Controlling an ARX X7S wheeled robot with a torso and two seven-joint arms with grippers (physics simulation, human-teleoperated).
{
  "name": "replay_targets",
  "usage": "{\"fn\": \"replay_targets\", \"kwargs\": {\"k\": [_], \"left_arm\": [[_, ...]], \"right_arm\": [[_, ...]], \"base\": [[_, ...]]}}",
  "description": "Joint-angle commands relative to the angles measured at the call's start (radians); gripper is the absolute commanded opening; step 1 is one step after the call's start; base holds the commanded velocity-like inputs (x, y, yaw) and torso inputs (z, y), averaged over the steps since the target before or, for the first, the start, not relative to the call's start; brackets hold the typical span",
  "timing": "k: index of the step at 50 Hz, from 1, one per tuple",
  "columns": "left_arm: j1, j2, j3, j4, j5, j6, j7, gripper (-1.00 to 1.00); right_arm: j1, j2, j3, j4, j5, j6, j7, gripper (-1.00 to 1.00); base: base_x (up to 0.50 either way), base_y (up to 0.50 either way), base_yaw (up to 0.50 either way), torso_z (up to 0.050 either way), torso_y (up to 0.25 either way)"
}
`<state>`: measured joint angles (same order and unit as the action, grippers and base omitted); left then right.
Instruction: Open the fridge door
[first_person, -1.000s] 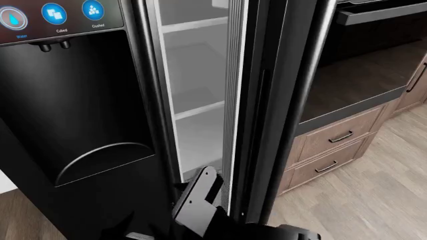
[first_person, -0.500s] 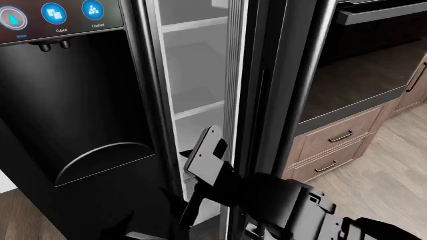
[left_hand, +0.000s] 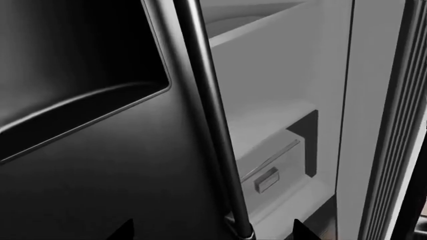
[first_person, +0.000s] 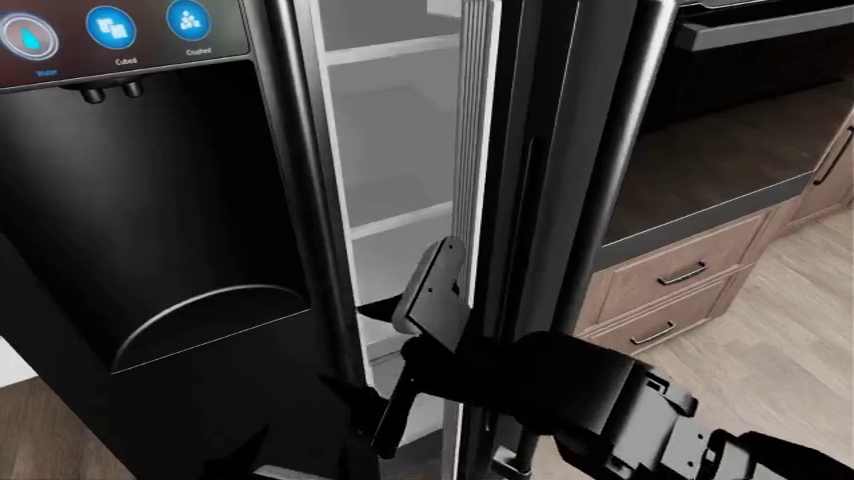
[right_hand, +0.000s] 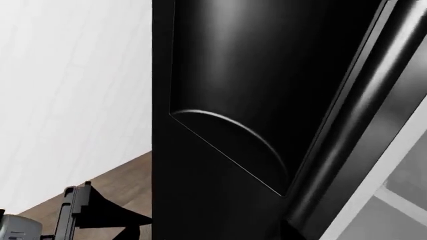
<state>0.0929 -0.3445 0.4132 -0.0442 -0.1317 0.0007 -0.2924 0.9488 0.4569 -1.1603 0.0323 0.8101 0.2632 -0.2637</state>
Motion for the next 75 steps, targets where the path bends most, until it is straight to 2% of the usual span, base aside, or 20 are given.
{"fn": "replay_targets", "kwargs": {"k": [1,38,75], "left_arm": [[0.001,-0.001,0.006,-0.002,0.002,0.002,-0.003,1.00],[0.001,-0.007,0.016,0.005,-0.005,-0.003,-0.007,1.00],[0.004,-0.014,0.028,0.020,-0.009,-0.012,-0.014,1.00]], "right_arm": [[-0.003,0.108,0.058,0.038,-0.058,0.022,0.040,1.00],[-0.093,0.289,0.087,-0.184,0.015,0.116,0.226,1.00],[-0.137,0.460,0.081,-0.251,0.028,0.136,0.210,1.00]], "base": [[0.00,0.00,0.00,0.000,0.000],[0.00,0.00,0.00,0.000,0.000],[0.00,0.00,0.00,0.000,0.000]]}}
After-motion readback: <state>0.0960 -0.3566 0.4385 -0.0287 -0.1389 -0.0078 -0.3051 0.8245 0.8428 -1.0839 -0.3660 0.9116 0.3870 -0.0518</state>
